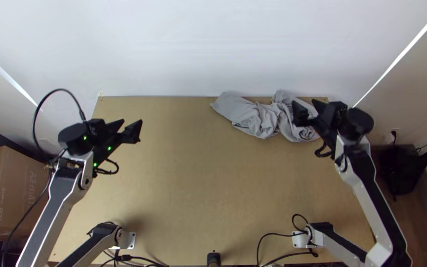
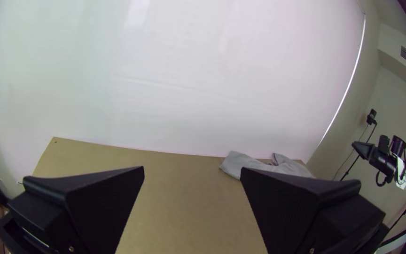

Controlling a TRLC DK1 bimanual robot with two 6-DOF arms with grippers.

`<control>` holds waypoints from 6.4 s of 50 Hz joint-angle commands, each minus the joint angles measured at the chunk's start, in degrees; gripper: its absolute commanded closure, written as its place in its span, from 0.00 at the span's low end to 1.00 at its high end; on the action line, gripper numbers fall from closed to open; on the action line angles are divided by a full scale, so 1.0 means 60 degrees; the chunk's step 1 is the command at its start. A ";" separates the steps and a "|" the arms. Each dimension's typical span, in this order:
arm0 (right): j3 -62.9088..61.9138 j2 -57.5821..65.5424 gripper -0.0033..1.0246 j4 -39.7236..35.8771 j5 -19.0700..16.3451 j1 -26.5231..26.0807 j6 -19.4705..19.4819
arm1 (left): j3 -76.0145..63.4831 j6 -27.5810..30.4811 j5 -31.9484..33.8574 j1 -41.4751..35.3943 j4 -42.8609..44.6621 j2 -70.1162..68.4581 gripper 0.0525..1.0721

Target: Fold the t-shirt

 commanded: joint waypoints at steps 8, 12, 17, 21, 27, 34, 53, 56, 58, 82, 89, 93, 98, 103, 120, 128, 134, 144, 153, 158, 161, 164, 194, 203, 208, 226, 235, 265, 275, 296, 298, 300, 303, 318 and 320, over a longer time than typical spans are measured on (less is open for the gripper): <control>0.2137 0.2497 0.04 -0.1081 -0.0657 -0.0349 0.1467 | 0.3104 0.0045 0.0714 -0.0841 -0.2043 0.3189 0.04; 0.2723 0.3288 0.04 -0.1316 -0.0979 -0.0583 0.2082 | 0.3939 -0.0087 0.1080 -0.1002 -0.2526 0.4112 0.04; 0.3500 0.4240 0.04 -0.1711 -0.1037 -0.0729 0.2522 | 0.4554 -0.0248 0.1110 -0.1237 -0.2512 0.4918 0.04; 0.3924 0.4914 0.04 -0.2004 -0.1037 -0.0861 0.3225 | 0.5067 -0.0277 0.1110 -0.1383 -0.2483 0.5562 0.04; 0.4671 0.6042 0.04 -0.2825 -0.1052 -0.1052 0.4177 | 0.5785 -0.0511 0.1139 -0.1559 -0.2219 0.6500 0.04; 0.4979 0.6848 0.04 -0.3074 -0.1052 -0.1169 0.5144 | 0.6429 -0.0629 0.1198 -0.1823 -0.1941 0.7423 0.04; 0.6883 0.8869 0.04 -0.5871 -0.1140 -0.0817 0.6008 | 0.7586 -0.0848 0.1212 -0.2174 -0.1926 0.8902 0.04; 0.6883 0.8986 0.06 -0.5857 -0.1125 -0.0759 0.6008 | 0.7704 -0.0922 0.1212 -0.2189 -0.1911 0.9063 0.04; 0.6883 0.9089 0.06 -0.5857 -0.1125 -0.0744 0.5993 | 0.7733 -0.1024 0.1212 -0.2189 -0.1721 0.9151 0.04; 0.6283 0.8840 0.98 -0.5842 -0.0495 -0.0393 0.6198 | 0.8421 -0.1918 0.1212 -0.2994 -0.0300 1.0924 0.04; 0.5594 0.8078 0.98 -0.5842 -0.0481 -0.0363 0.6052 | 0.8465 -0.2196 0.1198 -0.3463 0.0359 1.1568 0.04; 0.5184 0.7697 0.98 -0.5798 -0.0495 -0.0363 0.5935 | 0.8524 -0.2357 0.1198 -0.3683 0.0843 1.1920 0.04; 0.4554 0.7155 0.98 -0.5725 -0.0525 -0.0305 0.5818 | 0.8890 -0.2460 0.1110 -0.3903 0.0974 1.2476 0.04; 0.3866 0.6599 0.98 -0.5579 -0.0583 -0.0187 0.5700 | 0.9256 -0.2606 0.0905 -0.3991 0.1224 1.2945 0.04; 0.2210 0.5104 0.98 -0.5154 -0.0964 0.0120 0.5671 | 0.9930 -0.2635 0.0392 -0.4210 0.1956 1.3956 0.04; 0.1595 0.4533 0.98 -0.5095 -0.1096 0.0267 0.5671 | 1.0223 -0.2665 0.0245 -0.4342 0.1971 1.4278 0.04; 0.1214 0.4108 0.98 -0.5051 -0.1096 0.0267 0.5671 | 1.0589 -0.2665 0.0055 -0.4474 0.1941 1.4542 0.04; 0.0628 0.3405 0.98 -0.5007 -0.1096 0.0267 0.5686 | 1.1336 -0.2474 -0.0619 -0.4606 0.1590 1.4967 0.04; 0.0086 0.2937 0.98 -0.4846 -0.1096 0.0267 0.5744 | 1.1835 -0.2284 -0.0970 -0.4694 0.1224 1.5230 0.04; -0.0075 0.2702 0.98 -0.4846 -0.1096 0.0267 0.5759 | 1.2113 -0.2152 -0.1073 -0.4752 0.1018 1.5406 0.04; -0.0148 0.2585 0.98 -0.4846 -0.1096 0.0252 0.5759 | 1.2127 -0.2079 -0.1102 -0.4767 0.1018 1.5435 0.04; -0.0236 0.2497 0.98 -0.4846 -0.1096 0.0208 0.5774 | 1.2201 -0.2064 -0.1131 -0.4782 0.0974 1.5479 0.04; -0.1012 0.0798 0.98 -0.4773 -0.1081 -0.0598 0.5861 | 1.1835 -0.2006 -0.1293 -0.4884 -0.0271 1.5099 0.98; -0.1305 0.0300 0.98 -0.4421 -0.1081 -0.0861 0.5847 | 1.0692 -0.2035 -0.1278 -0.4796 -0.0813 1.3560 0.98; -0.1540 0.0124 0.98 -0.4172 -0.1081 -0.1008 0.5847 | 0.9740 -0.2006 -0.1293 -0.4694 -0.0754 1.2433 0.98; -0.1715 -0.0916 0.98 -0.3806 -0.0554 -0.1110 0.5686 | 0.5755 -0.1947 -0.1293 -0.4283 -0.0417 0.7584 0.98; -0.1496 -0.1546 0.98 -0.4231 -0.0378 -0.0949 0.5715 | 0.3895 -0.1771 -0.1293 -0.3917 -0.0520 0.5196 0.98; -0.2785 -0.1561 0.87 -0.7424 -0.0378 0.3182 0.5217 | -0.1832 -0.1537 -0.0868 -0.4474 -0.1091 0.0875 0.98; -0.2667 0.0065 0.66 -0.7644 -0.0378 0.2215 0.4265 | -0.2521 -0.1405 -0.0839 -0.4122 -0.0534 0.1080 0.98; 0.0394 0.1691 0.22 -0.8845 -0.0173 0.1790 0.3371 | -0.2770 -0.1478 -0.0824 -0.4078 0.0066 0.1549 0.98; 0.0790 0.1955 0.22 -0.8977 0.0120 0.1893 0.3503 | -0.2799 -0.1478 -0.0839 -0.4049 0.0066 0.1549 0.98; 0.1126 0.2219 0.22 -0.9109 0.0266 0.1951 0.3884 | -0.2814 -0.1478 -0.0839 -0.4034 0.0066 0.1534 0.98; 0.1478 0.2731 0.18 -0.9534 0.0208 0.1966 0.4777 | -0.2814 -0.1478 -0.0839 -0.3961 0.0066 0.1534 0.98; 0.3661 0.5090 0.07 -1.3166 0.0090 0.2273 0.6154 | -0.2726 -0.1390 -0.0839 -0.3683 -0.0022 0.1519 0.98; 0.3690 0.5148 0.07 -1.3240 0.0076 0.2259 0.6418 | -0.2726 -0.1390 -0.0839 -0.3668 -0.0022 0.1519 0.98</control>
